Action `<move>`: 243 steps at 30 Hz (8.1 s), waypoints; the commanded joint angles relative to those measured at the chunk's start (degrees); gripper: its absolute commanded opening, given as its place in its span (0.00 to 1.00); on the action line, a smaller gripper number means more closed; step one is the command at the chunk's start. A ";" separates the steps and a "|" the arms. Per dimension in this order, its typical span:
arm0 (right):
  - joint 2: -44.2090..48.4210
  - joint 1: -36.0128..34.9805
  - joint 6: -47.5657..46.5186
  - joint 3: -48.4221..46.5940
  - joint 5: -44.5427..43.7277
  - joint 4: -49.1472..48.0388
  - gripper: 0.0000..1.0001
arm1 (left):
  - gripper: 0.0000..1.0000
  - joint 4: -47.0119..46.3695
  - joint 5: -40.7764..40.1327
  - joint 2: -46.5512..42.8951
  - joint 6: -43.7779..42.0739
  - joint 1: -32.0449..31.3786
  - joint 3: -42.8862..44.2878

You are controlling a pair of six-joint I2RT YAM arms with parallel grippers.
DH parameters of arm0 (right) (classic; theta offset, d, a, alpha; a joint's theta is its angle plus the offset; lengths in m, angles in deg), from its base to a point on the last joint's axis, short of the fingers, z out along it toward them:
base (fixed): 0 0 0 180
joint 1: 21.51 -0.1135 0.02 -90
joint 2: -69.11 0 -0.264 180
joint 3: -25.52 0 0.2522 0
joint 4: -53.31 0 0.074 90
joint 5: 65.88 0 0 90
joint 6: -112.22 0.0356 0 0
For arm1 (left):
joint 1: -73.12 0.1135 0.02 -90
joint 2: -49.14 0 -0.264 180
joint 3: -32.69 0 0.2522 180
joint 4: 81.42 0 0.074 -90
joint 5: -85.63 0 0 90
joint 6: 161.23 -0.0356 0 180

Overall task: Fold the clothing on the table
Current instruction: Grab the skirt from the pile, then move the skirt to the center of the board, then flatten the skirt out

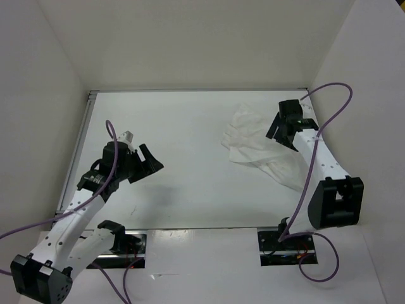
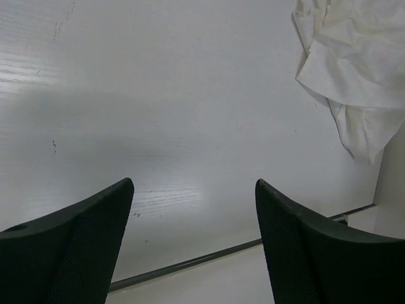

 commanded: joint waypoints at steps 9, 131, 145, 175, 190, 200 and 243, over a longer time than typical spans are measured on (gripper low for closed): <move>-7.92 7.80 4.84 4.33 8.77 -0.91 0.81 | 0.87 -4.44 3.99 4.07 -3.50 0.32 -0.23; -9.87 -35.27 -6.48 -45.34 17.55 7.00 0.00 | 0.81 2.94 -0.48 1.27 -1.49 0.14 5.22; -0.99 -31.81 -5.27 -31.19 23.98 -2.67 0.00 | 0.81 3.47 1.36 1.80 -2.01 0.14 5.22; -36.46 -30.88 -7.03 -59.27 24.07 -1.38 0.07 | 0.82 3.47 -1.36 2.94 -3.41 1.19 6.53; -56.10 -25.24 -7.55 -99.57 21.19 19.74 0.50 | 0.78 -5.57 -7.15 18.31 1.31 1.20 9.25; -48.91 -25.24 -6.50 -85.95 6.85 25.02 0.52 | 0.83 -20.07 -12.97 45.79 -1.74 1.20 31.49; -31.66 -19.97 -5.88 -57.99 -2.82 19.65 0.58 | 0.00 -15.61 15.08 44.20 -19.07 -21.64 34.24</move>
